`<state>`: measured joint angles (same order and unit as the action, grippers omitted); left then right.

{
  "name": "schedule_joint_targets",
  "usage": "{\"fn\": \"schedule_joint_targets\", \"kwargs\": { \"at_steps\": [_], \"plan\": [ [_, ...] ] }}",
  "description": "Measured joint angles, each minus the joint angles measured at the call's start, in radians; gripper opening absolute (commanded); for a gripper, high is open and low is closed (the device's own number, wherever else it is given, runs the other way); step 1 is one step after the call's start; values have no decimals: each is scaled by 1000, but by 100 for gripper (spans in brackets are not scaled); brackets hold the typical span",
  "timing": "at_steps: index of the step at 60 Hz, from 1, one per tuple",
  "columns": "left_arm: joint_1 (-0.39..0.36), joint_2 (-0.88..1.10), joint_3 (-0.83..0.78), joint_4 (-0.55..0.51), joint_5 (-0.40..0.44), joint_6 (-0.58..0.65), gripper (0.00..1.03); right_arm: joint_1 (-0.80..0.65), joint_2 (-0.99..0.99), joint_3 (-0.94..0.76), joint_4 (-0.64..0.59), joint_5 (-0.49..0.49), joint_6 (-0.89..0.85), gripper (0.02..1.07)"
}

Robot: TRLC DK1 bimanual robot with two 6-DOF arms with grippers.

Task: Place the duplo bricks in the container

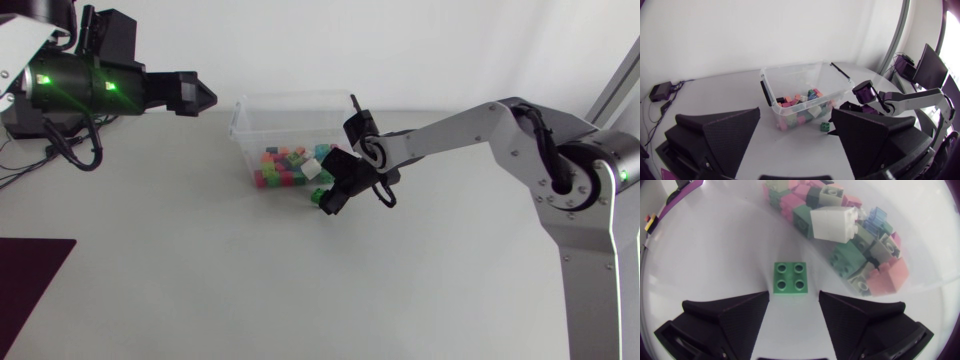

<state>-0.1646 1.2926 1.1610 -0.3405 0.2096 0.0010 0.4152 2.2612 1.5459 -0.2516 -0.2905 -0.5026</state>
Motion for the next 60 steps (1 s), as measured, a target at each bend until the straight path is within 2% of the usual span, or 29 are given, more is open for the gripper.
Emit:
{"fn": "schedule_joint_targets", "kwargs": {
  "at_steps": [17, 23, 28, 42, 60],
  "plan": [
    [0, -4, -10, 0, 0, 0, 99, 2, 10, -3, 47, -21, 0, 49],
    [1, -8, -13, 1, 0, 0, 99, 2, 13, -10, 65, -40, 1, 38],
    [6, -13, -19, 1, 0, 0, 99, 2, 13, -26, 94, -53, 1, 32],
    [12, -14, -34, 1, 0, 0, 99, 3, -18, -95, 157, -58, 5, 32],
    [32, -45, -59, -2, 0, 1, 99, -33, -266, -296, 97, -58, 5, 31]
  ]
}}
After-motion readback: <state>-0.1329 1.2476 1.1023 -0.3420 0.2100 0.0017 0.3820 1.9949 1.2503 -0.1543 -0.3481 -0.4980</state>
